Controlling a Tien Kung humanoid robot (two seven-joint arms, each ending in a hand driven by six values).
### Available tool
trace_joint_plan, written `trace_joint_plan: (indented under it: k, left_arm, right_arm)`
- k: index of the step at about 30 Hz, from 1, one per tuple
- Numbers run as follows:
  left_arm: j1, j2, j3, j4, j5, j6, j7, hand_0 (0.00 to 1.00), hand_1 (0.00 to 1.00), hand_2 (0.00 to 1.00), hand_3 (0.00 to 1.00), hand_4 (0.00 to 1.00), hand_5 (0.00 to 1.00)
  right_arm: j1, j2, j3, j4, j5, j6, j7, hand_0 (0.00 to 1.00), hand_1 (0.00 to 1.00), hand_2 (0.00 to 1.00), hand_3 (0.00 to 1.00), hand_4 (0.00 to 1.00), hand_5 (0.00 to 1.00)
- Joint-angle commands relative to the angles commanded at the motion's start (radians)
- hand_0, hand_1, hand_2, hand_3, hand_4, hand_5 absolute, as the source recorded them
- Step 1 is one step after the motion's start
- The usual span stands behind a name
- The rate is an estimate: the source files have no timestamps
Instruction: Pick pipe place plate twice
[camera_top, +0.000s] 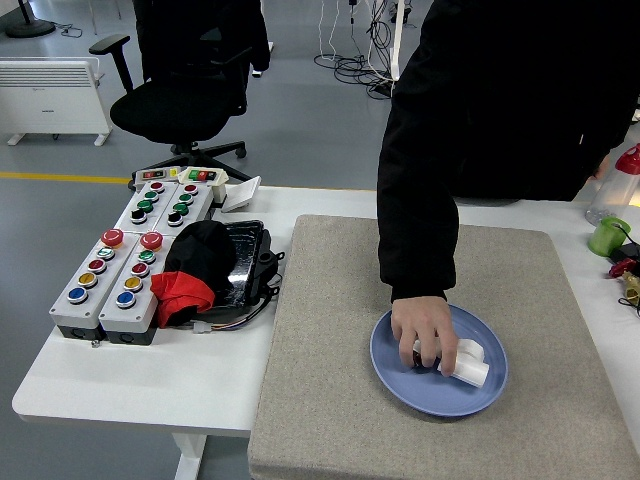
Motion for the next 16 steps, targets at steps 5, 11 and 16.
trace_joint_plan:
  k: [5,11,16]
  left_arm:
    - [0.000,0.000,0.001,-0.001,-0.001,0.000,0.001,0.653,0.631,0.630,0.550,0.387,0.998]
    - [0.000,-0.001,-0.005,-0.001,0.003,0.001,0.005,0.653,0.631,0.630,0.550,0.389,0.998]
    - [0.005,-0.002,-0.011,-0.004,0.012,-0.002,0.010,0.653,0.631,0.630,0.551,0.389,0.998]
  right_arm:
    - [0.000,0.002,0.000,0.000,-0.001,-0.001,0.003,0.861,0.801,0.878,0.922,0.528,0.555]
    - [0.002,0.006,-0.004,0.000,-0.001,-0.002,0.007,0.877,0.826,0.924,0.940,0.532,0.557]
    - [-0.002,0.006,-0.009,0.000,-0.003,0.002,0.002,0.886,0.844,0.937,0.949,0.534,0.554]
